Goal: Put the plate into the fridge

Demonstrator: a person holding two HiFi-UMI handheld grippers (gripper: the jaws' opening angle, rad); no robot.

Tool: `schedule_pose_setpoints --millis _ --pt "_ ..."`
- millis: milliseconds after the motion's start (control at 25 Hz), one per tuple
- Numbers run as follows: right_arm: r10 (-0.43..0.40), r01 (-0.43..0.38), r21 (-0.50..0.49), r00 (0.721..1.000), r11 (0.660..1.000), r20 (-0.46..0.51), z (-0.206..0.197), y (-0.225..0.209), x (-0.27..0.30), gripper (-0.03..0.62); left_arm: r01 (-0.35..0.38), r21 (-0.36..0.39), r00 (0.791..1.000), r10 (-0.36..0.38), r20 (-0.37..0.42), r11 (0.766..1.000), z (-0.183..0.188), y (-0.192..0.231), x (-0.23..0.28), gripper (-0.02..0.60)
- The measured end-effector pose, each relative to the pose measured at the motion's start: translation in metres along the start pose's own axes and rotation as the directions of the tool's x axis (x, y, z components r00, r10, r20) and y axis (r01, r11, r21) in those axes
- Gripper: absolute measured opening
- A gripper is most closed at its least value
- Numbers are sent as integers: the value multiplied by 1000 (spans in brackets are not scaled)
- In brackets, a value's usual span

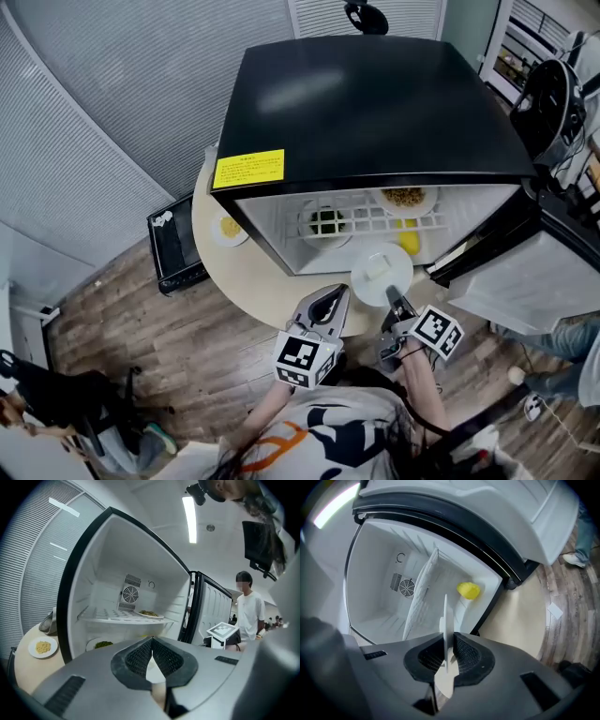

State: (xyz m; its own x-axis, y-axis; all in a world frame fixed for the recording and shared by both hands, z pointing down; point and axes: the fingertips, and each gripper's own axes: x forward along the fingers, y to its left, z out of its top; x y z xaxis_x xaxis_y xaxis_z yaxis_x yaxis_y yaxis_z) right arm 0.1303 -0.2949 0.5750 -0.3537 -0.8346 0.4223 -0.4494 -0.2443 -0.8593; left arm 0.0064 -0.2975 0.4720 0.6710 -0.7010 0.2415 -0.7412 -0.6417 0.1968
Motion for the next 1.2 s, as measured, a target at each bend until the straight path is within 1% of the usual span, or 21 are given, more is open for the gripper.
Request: schedule_pose_setpoints --millis 120,240,320,480,640,800,960,1080,1200 --pt "17 -18 68 1000 998 10 4 1 21 35 31 9 1000 -31 -4 999 5 7 9 11" --pt "-5 5 112 1000 994 5 6 -4 36 35 54 12 999 -54 -3 998 10 13 16 11" --pt "-7 6 145 1000 989 5 7 -8 46 35 68 13 998 -68 -4 998 12 16 21 11" --pt "-28 25 226 1000 974 9 8 -18 60 35 90 16 996 -90 -10 996 15 21 27 11" --pt "-35 24 311 999 950 30 10 -30 70 34 92 18 996 -92 -11 996 16 27 30 11" --pt "-50 31 333 998 942 48 17 -43 76 31 86 18 996 -86 -12 996 12 30 34 11" --pt "-72 35 384 994 923 83 30 -55 81 31 78 14 997 -78 -15 997 11 37 34 11" --pt "-105 64 346 989 936 101 40 -60 85 31 71 7 997 -71 -14 997 12 43 34 11" --pt "-120 75 319 985 945 123 51 -59 89 31 69 3 998 -69 -14 998 12 45 34 11"
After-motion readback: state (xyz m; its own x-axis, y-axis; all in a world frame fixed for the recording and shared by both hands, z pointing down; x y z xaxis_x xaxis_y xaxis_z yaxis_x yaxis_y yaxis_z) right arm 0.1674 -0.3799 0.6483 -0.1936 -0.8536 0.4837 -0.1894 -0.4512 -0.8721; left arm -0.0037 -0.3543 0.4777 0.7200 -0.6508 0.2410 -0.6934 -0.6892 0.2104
